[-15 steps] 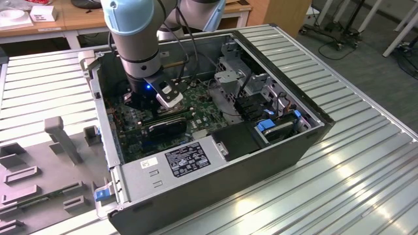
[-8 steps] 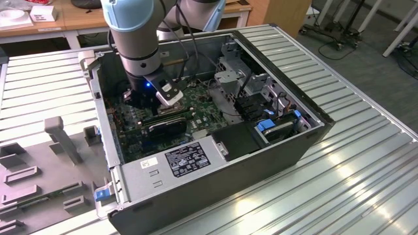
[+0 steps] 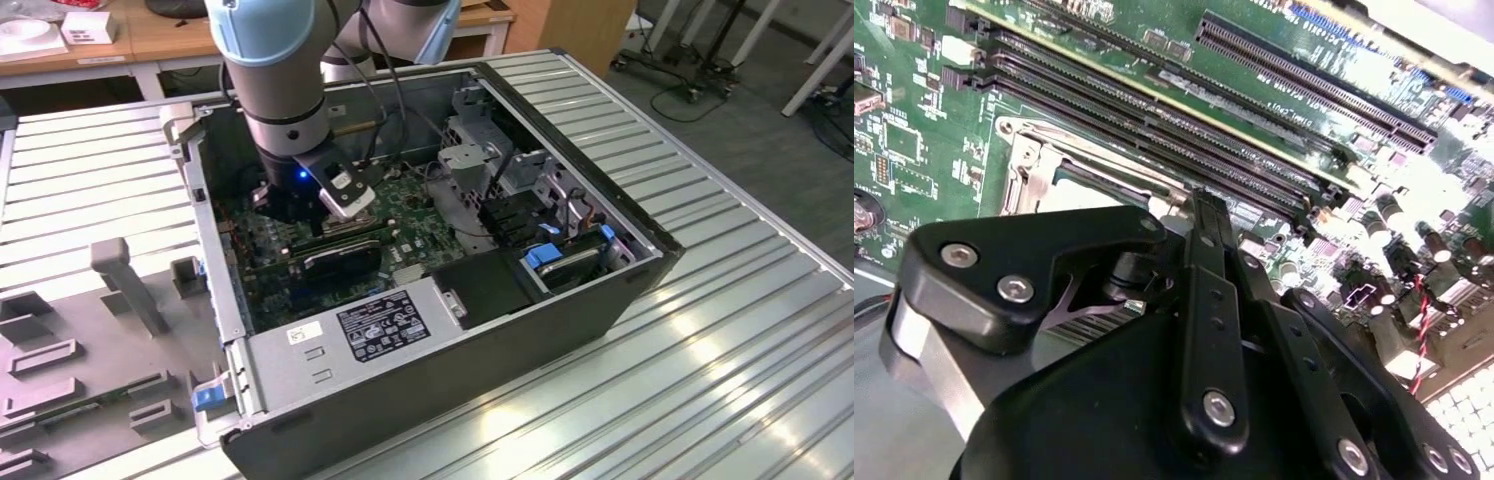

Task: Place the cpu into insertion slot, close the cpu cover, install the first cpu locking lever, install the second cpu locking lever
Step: 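Install the second cpu locking lever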

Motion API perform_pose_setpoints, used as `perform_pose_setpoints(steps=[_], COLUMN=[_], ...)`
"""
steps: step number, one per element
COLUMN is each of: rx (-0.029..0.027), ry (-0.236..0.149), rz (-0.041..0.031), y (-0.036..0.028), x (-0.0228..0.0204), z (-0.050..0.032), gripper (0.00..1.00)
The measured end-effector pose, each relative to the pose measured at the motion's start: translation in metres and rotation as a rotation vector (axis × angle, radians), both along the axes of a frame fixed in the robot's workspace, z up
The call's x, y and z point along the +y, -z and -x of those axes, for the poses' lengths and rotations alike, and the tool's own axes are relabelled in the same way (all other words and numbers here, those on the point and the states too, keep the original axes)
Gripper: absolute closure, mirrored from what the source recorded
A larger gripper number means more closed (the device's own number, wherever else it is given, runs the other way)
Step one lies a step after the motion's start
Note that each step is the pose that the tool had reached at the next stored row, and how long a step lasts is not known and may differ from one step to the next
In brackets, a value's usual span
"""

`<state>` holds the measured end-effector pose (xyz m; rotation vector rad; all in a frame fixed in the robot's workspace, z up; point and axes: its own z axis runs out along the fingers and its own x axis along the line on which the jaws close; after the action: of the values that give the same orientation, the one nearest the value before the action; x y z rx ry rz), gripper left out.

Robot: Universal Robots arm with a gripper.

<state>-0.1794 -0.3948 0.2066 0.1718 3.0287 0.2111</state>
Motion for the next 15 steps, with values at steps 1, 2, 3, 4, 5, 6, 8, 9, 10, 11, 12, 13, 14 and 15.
perform_pose_setpoints(steps=[1, 2, 3, 4, 5, 6, 8, 9, 10, 11, 12, 13, 14, 15], rx=[0.0001, 0.0000, 0.0001, 0.0001, 0.0000, 0.0001, 0.0001, 0.0002, -0.0002, -0.0012, -0.0035, -0.0062, -0.0089, -0.0110], ry=[0.000, 0.000, 0.000, 0.000, 0.000, 0.000, 0.000, 0.000, 0.000, 0.000, 0.000, 0.000, 0.000, 0.000], rz=[0.0000, 0.0000, 0.0000, 0.0001, 0.0000, 0.0001, 0.0001, 0.0001, -0.0002, -0.0014, -0.0048, -0.0094, -0.0144, -0.0178], y=[-0.0002, -0.0005, -0.0008, -0.0011, -0.0014, -0.0017, -0.0019, -0.0019, -0.0019, -0.0019, -0.0019, -0.0018, -0.0019, -0.0019], x=[-0.0007, -0.0012, -0.0017, -0.0021, -0.0027, -0.0033, -0.0043, -0.0045, -0.0046, -0.0046, -0.0047, -0.0047, -0.0048, -0.0048], z=[0.0001, 0.0002, 0.0004, 0.0005, 0.0006, 0.0007, 0.0010, 0.0011, 0.0013, 0.0017, 0.0020, 0.0024, 0.0027, 0.0032], gripper=[0.89, 0.89, 0.89, 0.89, 0.89, 0.89, 0.89, 0.89, 0.89, 0.89, 0.89, 0.89, 0.89, 0.89])
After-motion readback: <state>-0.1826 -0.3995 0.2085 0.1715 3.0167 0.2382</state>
